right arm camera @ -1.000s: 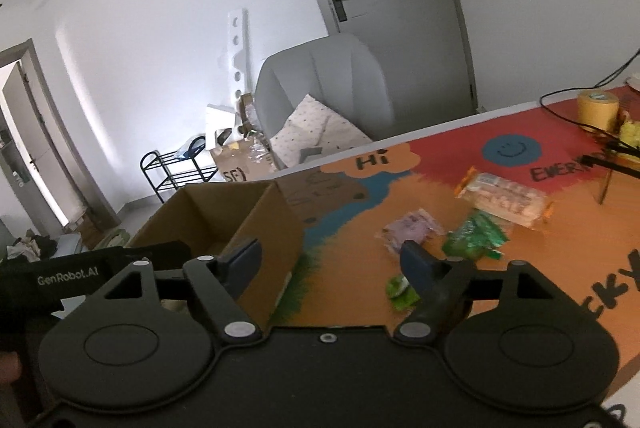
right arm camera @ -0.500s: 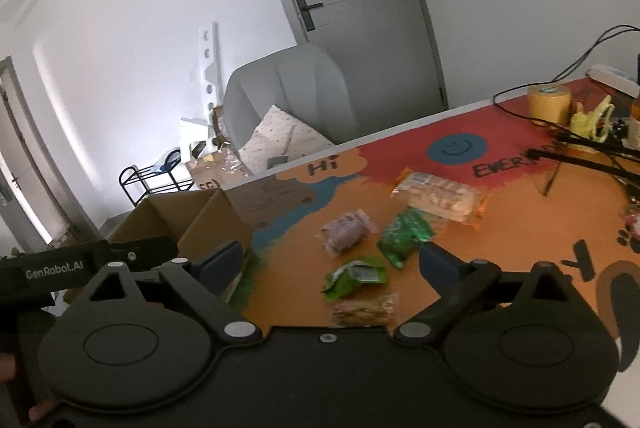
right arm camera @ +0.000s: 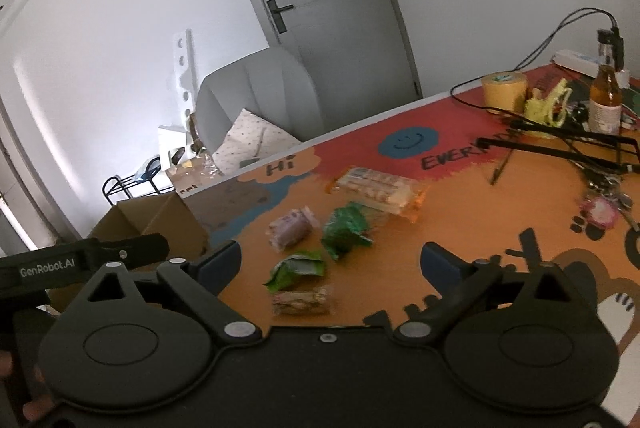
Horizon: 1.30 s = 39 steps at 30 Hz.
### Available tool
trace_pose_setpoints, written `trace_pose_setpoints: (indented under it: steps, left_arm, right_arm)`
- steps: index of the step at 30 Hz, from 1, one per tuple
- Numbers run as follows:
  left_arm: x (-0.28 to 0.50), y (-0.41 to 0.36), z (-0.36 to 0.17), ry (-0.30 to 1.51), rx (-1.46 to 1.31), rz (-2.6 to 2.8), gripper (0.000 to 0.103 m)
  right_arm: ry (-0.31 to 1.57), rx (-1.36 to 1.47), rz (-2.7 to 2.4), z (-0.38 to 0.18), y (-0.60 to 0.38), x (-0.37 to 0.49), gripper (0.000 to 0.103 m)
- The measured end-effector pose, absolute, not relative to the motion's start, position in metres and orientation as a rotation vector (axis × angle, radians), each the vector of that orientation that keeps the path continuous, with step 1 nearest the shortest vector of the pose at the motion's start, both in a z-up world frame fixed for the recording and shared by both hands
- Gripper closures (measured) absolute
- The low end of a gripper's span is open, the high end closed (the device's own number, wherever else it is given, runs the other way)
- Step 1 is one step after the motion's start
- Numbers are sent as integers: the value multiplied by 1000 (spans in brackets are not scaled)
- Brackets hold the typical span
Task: Organize snacks
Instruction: 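Move both open tools back over the green snack packets, then grasp the green-silver packet with the left tool while the right tool grasps a green bag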
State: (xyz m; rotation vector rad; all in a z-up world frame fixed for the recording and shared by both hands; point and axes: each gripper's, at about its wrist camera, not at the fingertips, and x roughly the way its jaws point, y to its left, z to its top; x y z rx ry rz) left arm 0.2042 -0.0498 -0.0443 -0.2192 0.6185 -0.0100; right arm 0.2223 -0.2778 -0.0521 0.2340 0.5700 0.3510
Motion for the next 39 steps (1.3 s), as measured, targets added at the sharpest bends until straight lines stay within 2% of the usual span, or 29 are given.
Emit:
trace_pose_setpoints:
  steps: [11,24,39]
  left_arm:
    - [217,-75,-55,627,-200,-52,6]
    - [246,-82,-79,674,-205,-48,13]
    - [286,-94,-114,756,-191,-38,20]
  right_arm:
    - [590,246,342,-65,-297,231,7]
    - [633,281,355,-83,-299,259,21]
    - [673,300,372,-100,-295,293,25]
